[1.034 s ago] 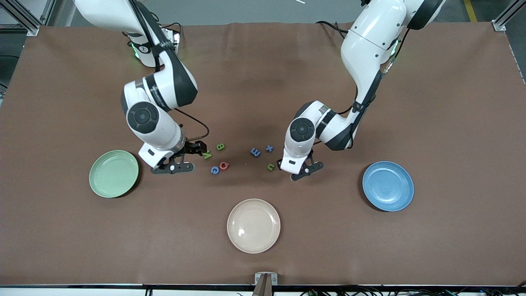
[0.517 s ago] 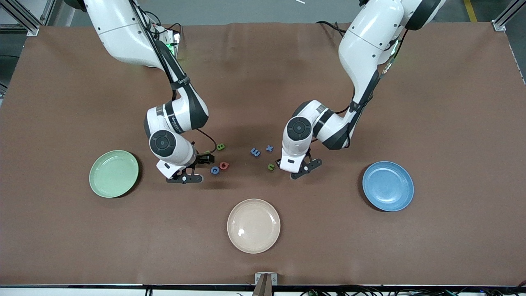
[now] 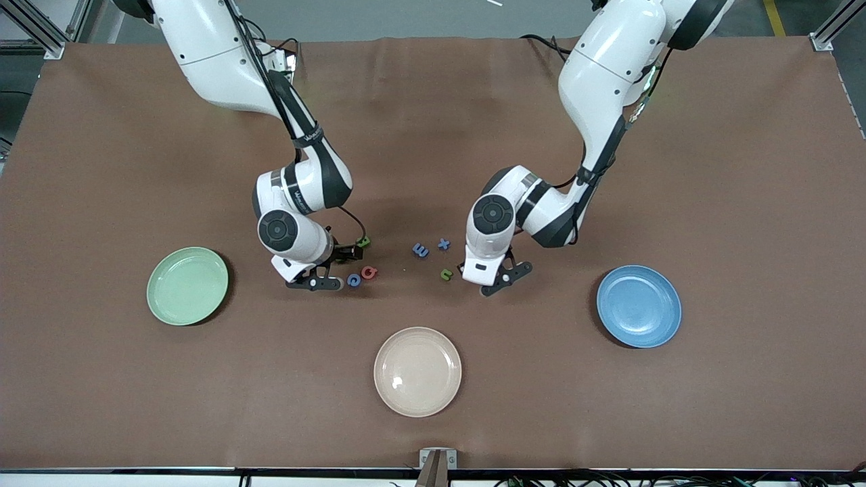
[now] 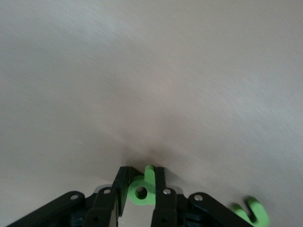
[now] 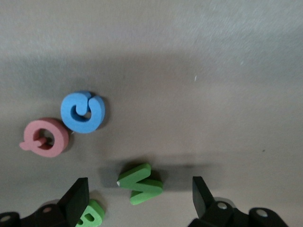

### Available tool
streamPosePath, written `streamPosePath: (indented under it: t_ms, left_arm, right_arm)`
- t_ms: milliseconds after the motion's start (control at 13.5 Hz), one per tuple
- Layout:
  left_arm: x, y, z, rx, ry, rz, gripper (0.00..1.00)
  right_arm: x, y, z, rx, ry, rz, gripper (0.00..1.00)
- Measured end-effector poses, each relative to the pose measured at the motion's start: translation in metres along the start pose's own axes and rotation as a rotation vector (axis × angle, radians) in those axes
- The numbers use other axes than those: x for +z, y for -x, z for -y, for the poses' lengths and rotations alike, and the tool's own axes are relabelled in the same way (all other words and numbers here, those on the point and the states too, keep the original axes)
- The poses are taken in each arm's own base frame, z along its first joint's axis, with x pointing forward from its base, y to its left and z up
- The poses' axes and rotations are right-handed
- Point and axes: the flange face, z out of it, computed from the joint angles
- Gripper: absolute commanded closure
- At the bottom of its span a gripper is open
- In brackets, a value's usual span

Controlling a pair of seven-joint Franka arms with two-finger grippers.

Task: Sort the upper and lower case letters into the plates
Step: 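Grasp the green d with the left gripper while the right gripper grasps the M, then drop the d into the blue plate while the right gripper carries the M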

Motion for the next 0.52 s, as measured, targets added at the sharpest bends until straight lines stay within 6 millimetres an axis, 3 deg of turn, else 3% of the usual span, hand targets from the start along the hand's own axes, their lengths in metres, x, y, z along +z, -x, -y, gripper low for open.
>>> streamPosePath:
  t_ms: [148, 369, 517]
  left_arm:
    - [-0.025, -0.040, 0.019, -0.058, -0.022, -0.003, 1.00]
    - [-0.069, -0.119, 0.066, -0.128, -0.002, -0.016, 1.00]
    - [-0.077, -0.164, 0.102, -0.159, -0.003, -0.021, 1.00]
  right_arm:
    - [0.003, 0.003, 0.001, 0.016, 0.002, 0.004, 0.13]
    - [0.003, 0.004, 0.003, 0.023, 0.002, 0.004, 0.18]
    - [0.003, 0.004, 0.002, 0.024, 0.002, 0.005, 0.20]
